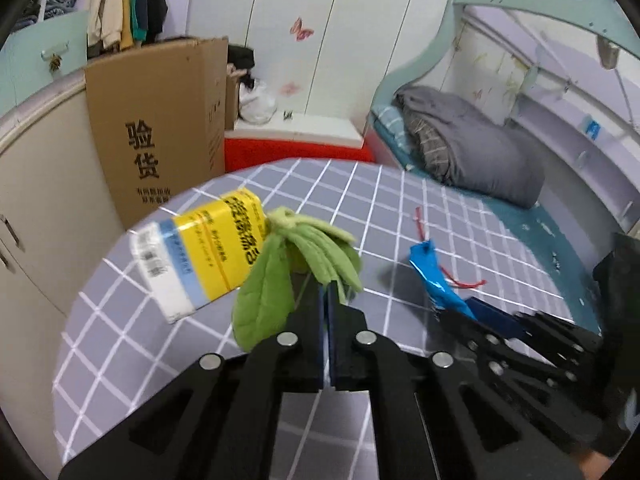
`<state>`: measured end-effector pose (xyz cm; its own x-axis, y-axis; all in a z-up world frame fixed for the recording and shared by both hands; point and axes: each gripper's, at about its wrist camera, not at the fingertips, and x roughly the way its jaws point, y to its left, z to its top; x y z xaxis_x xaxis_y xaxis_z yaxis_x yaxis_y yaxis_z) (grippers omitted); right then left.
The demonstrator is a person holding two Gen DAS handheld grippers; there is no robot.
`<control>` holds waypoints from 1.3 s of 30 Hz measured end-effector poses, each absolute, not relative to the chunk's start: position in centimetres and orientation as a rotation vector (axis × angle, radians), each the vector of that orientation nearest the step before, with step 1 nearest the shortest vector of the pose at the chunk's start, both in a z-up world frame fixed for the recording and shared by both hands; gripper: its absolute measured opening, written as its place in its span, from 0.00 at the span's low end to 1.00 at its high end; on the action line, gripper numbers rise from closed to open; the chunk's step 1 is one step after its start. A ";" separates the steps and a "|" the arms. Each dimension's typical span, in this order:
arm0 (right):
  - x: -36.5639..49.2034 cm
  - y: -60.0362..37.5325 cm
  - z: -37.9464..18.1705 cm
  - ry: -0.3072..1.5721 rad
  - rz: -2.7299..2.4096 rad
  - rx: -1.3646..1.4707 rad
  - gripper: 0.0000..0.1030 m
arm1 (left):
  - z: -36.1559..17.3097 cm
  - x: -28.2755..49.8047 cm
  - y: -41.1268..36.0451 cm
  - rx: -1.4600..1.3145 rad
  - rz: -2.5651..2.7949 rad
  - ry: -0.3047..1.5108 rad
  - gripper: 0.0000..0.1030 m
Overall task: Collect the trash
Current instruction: 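Carry the leaf toy and blue snack bag to the wastebasket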
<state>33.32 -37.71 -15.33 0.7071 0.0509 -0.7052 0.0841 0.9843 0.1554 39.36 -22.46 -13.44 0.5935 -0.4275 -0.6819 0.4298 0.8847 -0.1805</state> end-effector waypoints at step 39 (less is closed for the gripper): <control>29.9 0.5 -11.4 0.749 0.578 -0.009 0.19 | -9.7 25.9 13.6 -0.205 -0.148 0.637 0.01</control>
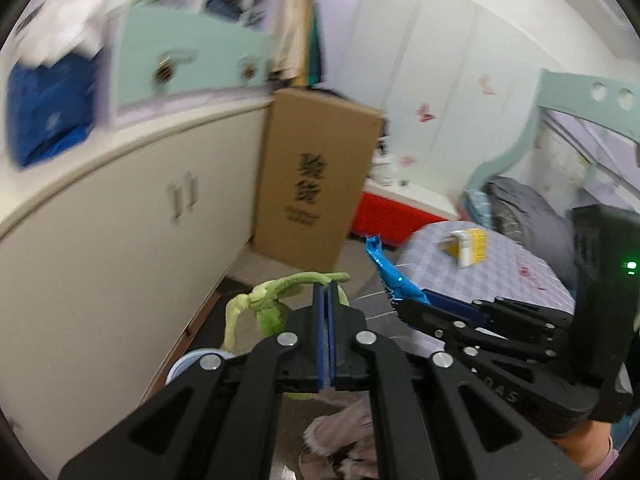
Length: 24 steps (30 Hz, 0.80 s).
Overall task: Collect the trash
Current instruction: 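Carry the leaf toy and blue snack bag to the wastebasket, then open both grippers over the wastebasket to drop the items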
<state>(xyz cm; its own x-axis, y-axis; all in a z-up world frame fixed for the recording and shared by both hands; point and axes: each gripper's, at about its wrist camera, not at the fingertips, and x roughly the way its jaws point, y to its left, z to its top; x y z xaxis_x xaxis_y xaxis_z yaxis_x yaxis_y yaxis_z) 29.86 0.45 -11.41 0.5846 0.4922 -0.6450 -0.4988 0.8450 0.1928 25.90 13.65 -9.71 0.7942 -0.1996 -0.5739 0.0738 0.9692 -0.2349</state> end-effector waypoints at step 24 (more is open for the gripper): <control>36.5 17.0 -29.7 1.022 0.637 -0.077 0.60 | -29.2 30.5 31.1 -0.399 0.173 0.963 0.01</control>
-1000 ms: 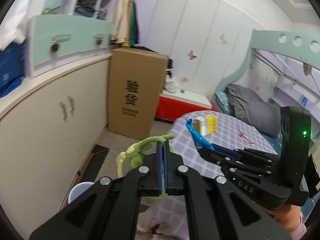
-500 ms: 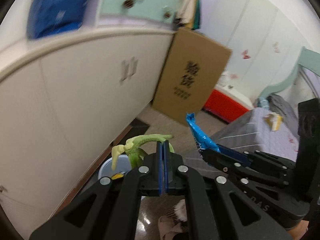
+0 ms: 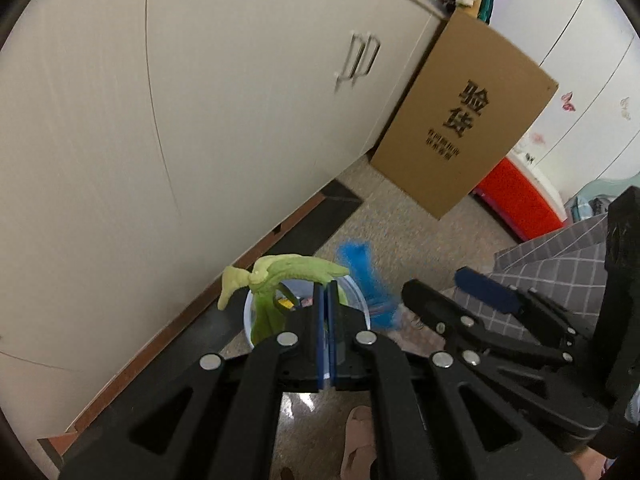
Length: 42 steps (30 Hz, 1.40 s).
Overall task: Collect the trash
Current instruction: 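Open both grippers over the wastebasket to drop the items, then move both tools back over the table toward the medicine box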
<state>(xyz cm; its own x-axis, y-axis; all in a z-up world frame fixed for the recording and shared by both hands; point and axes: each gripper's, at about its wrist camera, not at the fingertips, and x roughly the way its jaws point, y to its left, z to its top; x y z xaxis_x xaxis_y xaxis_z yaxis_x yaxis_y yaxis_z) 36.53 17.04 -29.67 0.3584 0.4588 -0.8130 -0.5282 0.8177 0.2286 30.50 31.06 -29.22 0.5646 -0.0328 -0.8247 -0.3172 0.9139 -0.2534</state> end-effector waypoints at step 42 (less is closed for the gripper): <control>37.1 8.4 -24.6 0.905 0.495 0.075 0.63 | -29.0 35.3 27.4 -0.413 0.147 1.025 0.69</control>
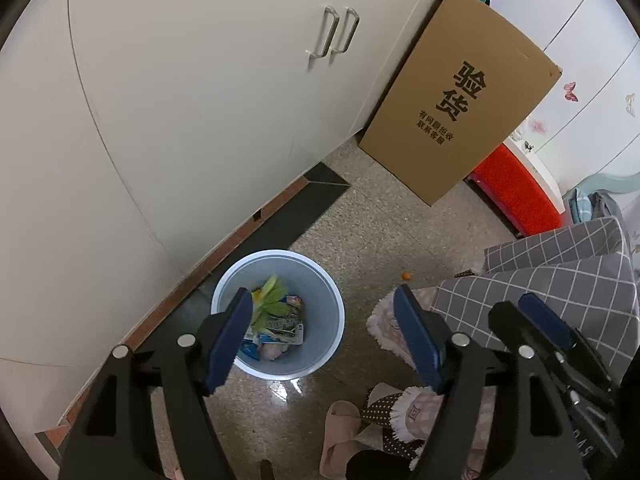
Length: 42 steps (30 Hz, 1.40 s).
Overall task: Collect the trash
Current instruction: 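Move both tools back over the table toward the medicine box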
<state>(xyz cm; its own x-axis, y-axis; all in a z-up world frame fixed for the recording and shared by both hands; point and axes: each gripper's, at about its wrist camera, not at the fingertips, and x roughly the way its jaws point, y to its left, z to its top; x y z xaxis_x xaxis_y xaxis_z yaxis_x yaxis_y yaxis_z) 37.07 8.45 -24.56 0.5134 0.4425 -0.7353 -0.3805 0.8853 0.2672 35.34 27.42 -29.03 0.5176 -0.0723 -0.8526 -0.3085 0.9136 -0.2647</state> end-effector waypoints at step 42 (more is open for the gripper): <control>31.3 -32.6 -10.7 0.614 0.046 0.267 0.69 | -11.1 33.3 -6.9 -0.042 -0.216 0.753 0.80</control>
